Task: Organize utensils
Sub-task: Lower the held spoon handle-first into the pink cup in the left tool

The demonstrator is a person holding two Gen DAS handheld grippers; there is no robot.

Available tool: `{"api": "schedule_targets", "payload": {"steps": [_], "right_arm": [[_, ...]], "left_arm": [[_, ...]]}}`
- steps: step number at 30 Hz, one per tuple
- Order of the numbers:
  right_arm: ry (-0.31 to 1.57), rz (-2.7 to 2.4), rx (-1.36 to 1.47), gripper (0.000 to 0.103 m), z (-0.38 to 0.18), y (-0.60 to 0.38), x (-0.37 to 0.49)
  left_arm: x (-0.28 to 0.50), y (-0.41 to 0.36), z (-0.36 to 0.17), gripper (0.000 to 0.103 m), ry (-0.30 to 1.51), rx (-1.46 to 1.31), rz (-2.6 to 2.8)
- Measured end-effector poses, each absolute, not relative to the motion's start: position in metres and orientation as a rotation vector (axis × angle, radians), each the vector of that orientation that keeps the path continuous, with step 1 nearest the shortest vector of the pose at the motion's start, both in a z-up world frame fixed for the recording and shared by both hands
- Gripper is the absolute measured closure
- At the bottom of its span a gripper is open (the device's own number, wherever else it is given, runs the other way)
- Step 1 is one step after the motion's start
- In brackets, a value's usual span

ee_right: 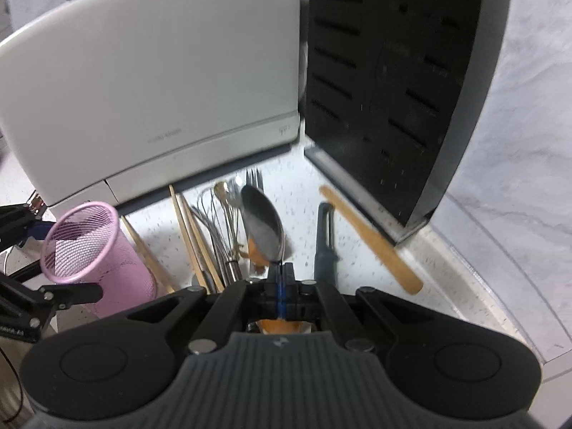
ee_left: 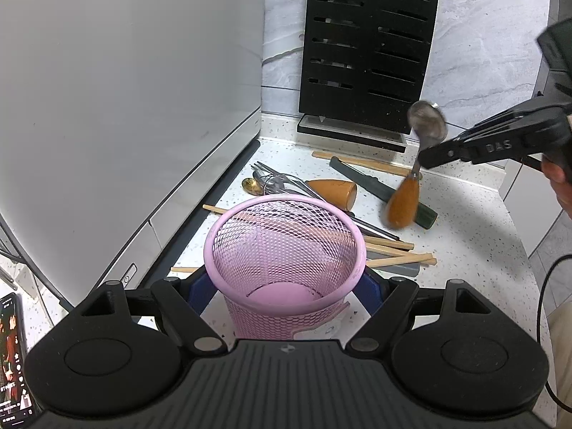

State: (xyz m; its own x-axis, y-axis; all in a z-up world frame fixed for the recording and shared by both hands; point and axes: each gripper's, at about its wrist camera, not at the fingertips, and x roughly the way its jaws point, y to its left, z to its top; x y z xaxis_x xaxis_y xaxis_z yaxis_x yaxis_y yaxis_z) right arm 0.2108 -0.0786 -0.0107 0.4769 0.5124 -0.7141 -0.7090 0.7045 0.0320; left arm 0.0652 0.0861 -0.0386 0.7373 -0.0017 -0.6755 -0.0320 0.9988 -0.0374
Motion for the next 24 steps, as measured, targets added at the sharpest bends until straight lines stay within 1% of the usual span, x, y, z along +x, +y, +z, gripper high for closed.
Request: {"api": "schedule_targets", "payload": {"steps": [9, 15, 19, 24], "right_arm": [[0.636, 0.803, -0.173, 0.103, 0.01, -0.088, 0.188], [0.545, 0.937, -0.107, 0.103, 0.042, -0.075, 0.166], [0.527, 1.036, -0.073, 0.103, 0.055, -0.057, 0.154], [0.534, 1.092, -0.087, 0.103, 0.047, -0.033, 0.148]], "left_arm": [[0.065, 0.085, -0.039, 0.011, 0.738, -0.039, 0.011], [0.067, 0.084, -0.039, 0.011, 0.738, -0.039, 0.002], [0.068, 0.084, -0.039, 0.011, 0.737, -0.036, -0.009], [0.07, 0.085, -0.04, 0.011, 0.741, -0.03, -0.019]]}}
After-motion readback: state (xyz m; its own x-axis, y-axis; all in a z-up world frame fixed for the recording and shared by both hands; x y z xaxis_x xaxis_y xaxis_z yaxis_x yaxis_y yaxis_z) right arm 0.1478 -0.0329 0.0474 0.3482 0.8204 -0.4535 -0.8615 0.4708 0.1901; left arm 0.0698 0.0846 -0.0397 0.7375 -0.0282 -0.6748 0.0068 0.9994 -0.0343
